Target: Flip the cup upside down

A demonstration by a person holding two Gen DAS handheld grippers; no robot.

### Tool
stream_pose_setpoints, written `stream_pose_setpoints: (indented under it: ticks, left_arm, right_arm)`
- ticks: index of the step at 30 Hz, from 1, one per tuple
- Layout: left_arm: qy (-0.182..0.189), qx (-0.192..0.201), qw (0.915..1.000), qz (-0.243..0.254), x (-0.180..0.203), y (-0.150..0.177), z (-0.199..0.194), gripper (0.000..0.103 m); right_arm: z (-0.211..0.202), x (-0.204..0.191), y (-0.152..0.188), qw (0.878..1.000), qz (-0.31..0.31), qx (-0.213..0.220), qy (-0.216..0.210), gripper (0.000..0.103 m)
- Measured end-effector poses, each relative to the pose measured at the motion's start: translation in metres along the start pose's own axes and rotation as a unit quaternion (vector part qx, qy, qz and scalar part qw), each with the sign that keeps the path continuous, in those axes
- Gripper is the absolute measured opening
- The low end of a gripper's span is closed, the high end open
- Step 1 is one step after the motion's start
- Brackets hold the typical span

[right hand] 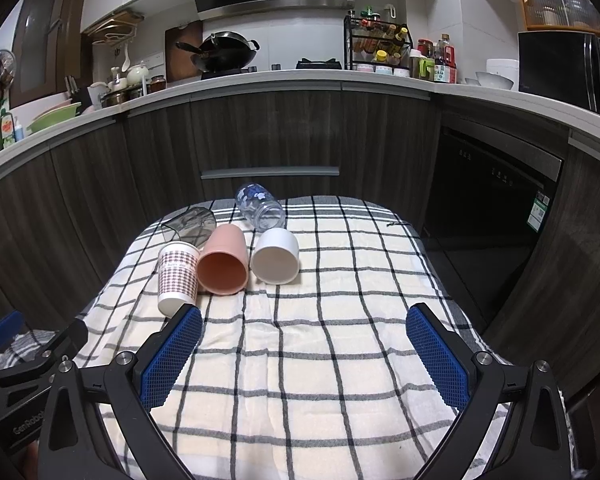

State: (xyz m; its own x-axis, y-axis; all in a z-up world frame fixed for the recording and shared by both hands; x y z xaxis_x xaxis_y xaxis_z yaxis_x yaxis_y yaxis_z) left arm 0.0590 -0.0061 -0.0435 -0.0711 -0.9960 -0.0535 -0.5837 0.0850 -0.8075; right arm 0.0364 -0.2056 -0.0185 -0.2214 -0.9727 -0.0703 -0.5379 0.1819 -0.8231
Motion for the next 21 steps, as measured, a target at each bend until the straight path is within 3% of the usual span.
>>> stream_pose_setpoints:
  ticks: [13, 21]
  left_arm:
    - [0.001, -0.015, 0.9999, -0.008, -0.003, -0.028, 0.013, 0.103]
    - [-0.004, -0.018, 0.9995, -0.026, -0.012, -0.056, 0.035, 0.103]
  right_arm:
    - [0.013, -0.009, -0.019, 1.000, -0.002, -0.009, -0.004, 0.102]
    - [0.039, -0.021, -0.056, 1.000, -0.010, -0.007, -0.011, 0.102]
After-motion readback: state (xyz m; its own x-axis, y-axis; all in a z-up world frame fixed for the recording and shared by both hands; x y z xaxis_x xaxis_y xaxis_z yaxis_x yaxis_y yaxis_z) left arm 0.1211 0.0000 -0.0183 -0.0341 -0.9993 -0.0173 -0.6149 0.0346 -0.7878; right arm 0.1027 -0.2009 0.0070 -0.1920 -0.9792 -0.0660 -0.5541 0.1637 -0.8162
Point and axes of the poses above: each gripper's, at about its wrist camera, not at the fingertips, and z roughly the way its jaws point, x to its right, y to its underside, the point moved 7 cm from there along z, roughly the way its jaws point, and after that the axes turned 5 degrees about z, right-handed, at the moved point
